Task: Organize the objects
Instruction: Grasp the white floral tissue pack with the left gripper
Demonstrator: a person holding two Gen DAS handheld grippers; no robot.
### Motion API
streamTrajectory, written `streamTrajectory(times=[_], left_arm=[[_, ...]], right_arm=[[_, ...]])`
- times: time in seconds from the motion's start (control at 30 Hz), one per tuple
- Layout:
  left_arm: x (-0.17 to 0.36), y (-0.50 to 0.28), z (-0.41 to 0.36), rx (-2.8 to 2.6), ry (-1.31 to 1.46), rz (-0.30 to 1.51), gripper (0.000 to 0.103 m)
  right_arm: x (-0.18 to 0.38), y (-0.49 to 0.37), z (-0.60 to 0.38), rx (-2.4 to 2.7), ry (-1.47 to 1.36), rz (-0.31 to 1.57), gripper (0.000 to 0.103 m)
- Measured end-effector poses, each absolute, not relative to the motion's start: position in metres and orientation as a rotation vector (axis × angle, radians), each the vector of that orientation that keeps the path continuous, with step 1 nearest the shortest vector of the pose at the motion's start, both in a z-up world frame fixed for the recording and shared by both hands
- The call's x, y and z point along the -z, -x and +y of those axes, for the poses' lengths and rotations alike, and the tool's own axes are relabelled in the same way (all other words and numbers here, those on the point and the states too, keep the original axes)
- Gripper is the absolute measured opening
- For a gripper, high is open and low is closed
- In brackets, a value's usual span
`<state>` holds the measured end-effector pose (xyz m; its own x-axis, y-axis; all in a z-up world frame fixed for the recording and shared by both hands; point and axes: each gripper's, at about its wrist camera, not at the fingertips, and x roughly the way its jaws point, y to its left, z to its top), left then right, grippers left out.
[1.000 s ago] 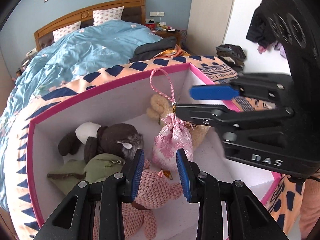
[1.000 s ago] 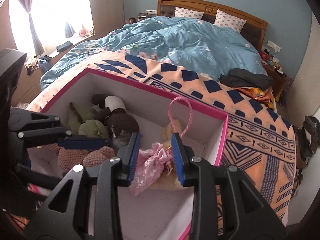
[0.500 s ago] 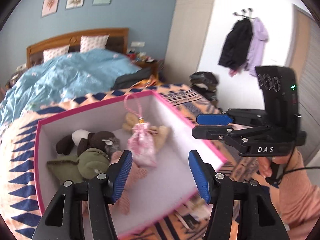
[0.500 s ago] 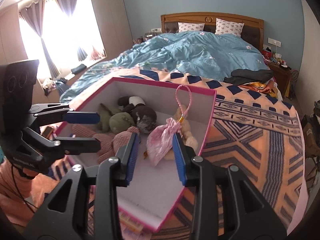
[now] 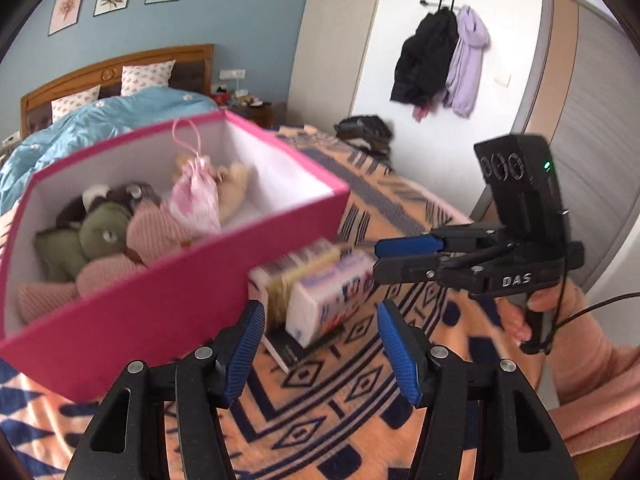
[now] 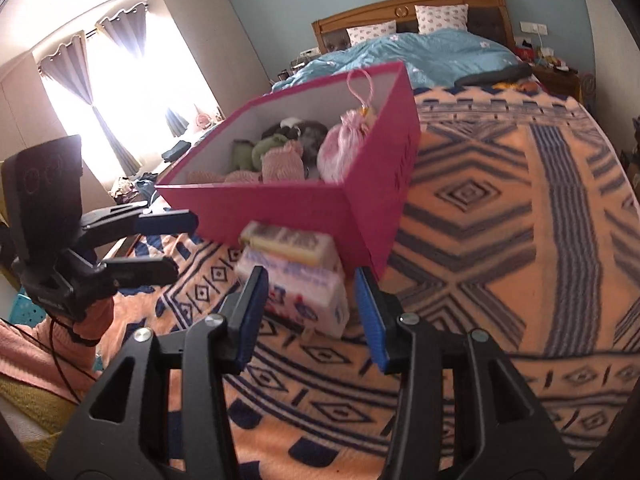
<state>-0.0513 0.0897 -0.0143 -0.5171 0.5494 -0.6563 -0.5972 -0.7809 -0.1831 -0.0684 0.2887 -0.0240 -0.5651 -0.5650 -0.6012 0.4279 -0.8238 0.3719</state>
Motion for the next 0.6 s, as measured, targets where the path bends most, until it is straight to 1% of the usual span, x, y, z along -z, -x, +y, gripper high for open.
streamTrajectory(times=[0.07,0.13,0.2,0.27,0.33,0.4,0.47,0.6], left_arm=[[0.024,0.052,0.095,-2.273,0.987,0.104,0.057],[0.031,0.054,0.099,-2.268,1.013,0.109,0.05],[0.036,0.055,0.1,-2.264,1.03,0.09,0.048],[0.04,0.058,0.101,-2.266,1.039,0.075,0.043],[0.045,0.061,0.102,-2.255,1.062,0.053,0.034],[0.049,0.065,0.102,-2.236,1.08,0.026,0.028],[0.05,0.065,0.102,-2.227,1.094,0.005,0.028],[0.047,0.056,0.099,-2.173,1.117,-0.026,0.028]], right_arm=[[0.032,0.068,0.289,2.354,-1.006,-0.263,0.047],[0.04,0.066,0.288,2.349,-1.018,-0.278,0.047],[0.044,0.067,0.287,2.338,-1.012,-0.298,0.047],[0.046,0.067,0.286,2.339,-1.002,-0.303,0.047],[0.047,0.068,0.285,2.334,-0.994,-0.317,0.047],[0.047,0.068,0.284,2.315,-0.995,-0.33,0.047],[0.047,0.066,0.281,2.307,-0.999,-0.324,0.043],[0.04,0.056,0.278,2.295,-1.028,-0.297,0.042]])
